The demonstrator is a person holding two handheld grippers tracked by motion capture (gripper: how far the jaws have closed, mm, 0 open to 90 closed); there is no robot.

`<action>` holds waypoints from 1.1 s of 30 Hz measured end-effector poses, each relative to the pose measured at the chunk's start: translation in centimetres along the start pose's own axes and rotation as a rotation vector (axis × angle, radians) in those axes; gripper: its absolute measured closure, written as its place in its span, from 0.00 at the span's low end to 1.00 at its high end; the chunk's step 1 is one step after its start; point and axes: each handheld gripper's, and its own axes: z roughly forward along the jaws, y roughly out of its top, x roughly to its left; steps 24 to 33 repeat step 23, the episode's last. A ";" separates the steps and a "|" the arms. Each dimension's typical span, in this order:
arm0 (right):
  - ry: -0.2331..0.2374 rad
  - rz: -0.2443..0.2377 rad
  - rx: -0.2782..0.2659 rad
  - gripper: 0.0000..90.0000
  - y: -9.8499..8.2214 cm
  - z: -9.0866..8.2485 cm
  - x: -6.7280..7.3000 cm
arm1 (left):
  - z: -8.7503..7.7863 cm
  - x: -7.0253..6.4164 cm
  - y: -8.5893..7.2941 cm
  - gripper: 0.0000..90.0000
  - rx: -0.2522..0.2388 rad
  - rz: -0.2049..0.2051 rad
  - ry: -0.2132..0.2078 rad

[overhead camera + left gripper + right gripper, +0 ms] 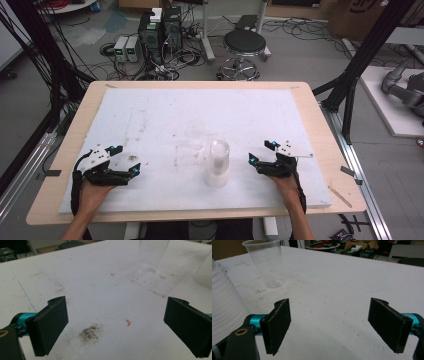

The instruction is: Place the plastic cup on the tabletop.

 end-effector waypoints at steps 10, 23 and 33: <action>0.006 0.017 -0.001 0.21 0.0 0.0 -0.2 | -0.1 0.1 -0.1 0.06 -0.015 -0.020 0.008; -0.007 0.012 -0.066 0.21 -0.3 -0.6 -0.1 | -0.1 0.3 0.0 0.06 -0.010 -0.029 0.007; -0.007 0.012 -0.066 0.21 -0.3 -0.6 -0.1 | -0.1 0.3 0.0 0.06 -0.010 -0.029 0.007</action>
